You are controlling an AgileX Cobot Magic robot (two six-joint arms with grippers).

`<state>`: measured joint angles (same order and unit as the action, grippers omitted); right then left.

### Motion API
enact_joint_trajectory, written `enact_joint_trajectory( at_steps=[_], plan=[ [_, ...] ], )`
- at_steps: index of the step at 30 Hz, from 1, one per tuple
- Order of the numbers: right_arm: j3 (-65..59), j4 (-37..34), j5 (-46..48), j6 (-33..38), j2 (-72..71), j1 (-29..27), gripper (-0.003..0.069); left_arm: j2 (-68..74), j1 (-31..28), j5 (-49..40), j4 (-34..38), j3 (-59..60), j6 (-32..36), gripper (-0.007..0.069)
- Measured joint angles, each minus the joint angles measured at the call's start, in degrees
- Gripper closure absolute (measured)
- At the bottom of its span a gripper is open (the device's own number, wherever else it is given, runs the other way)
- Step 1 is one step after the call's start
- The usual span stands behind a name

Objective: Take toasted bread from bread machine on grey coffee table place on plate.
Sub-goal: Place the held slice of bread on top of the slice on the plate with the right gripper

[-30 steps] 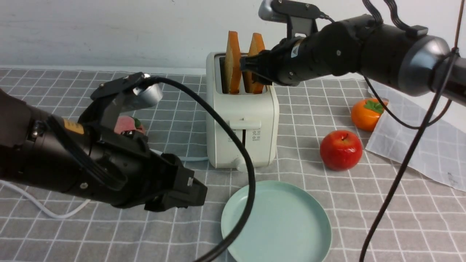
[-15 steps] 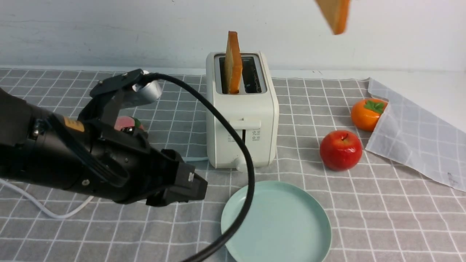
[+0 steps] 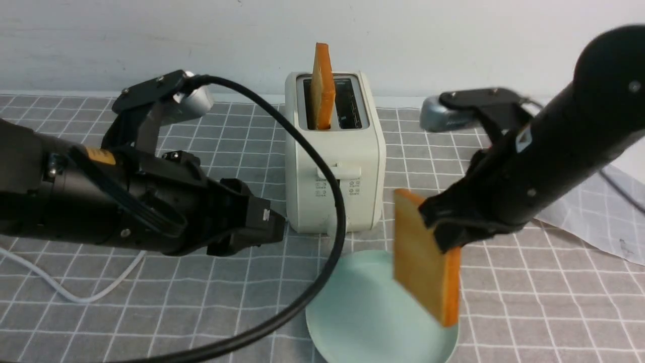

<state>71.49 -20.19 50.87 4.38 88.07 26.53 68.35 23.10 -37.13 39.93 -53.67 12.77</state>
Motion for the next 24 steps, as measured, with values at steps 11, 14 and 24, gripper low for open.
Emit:
enact_joint_trajectory(
  at_steps=[11, 14, 24],
  plan=[
    [-10.1, -27.3, -17.5, 13.5, 4.6, 0.0, 0.0549, 0.0, 0.0, -1.4, 0.0, 0.0, 0.1, 0.0383],
    [-10.6, -28.4, -18.8, 13.5, 7.4, 0.0, 0.0549, 0.0, 0.0, -1.4, 0.0, 0.0, 0.1, 0.0383],
    [-10.7, -28.2, -18.7, 13.5, 9.5, 0.0, 0.0426, 0.0, 0.0, -1.4, 0.0, 0.0, 0.2, 0.0383]
  ],
)
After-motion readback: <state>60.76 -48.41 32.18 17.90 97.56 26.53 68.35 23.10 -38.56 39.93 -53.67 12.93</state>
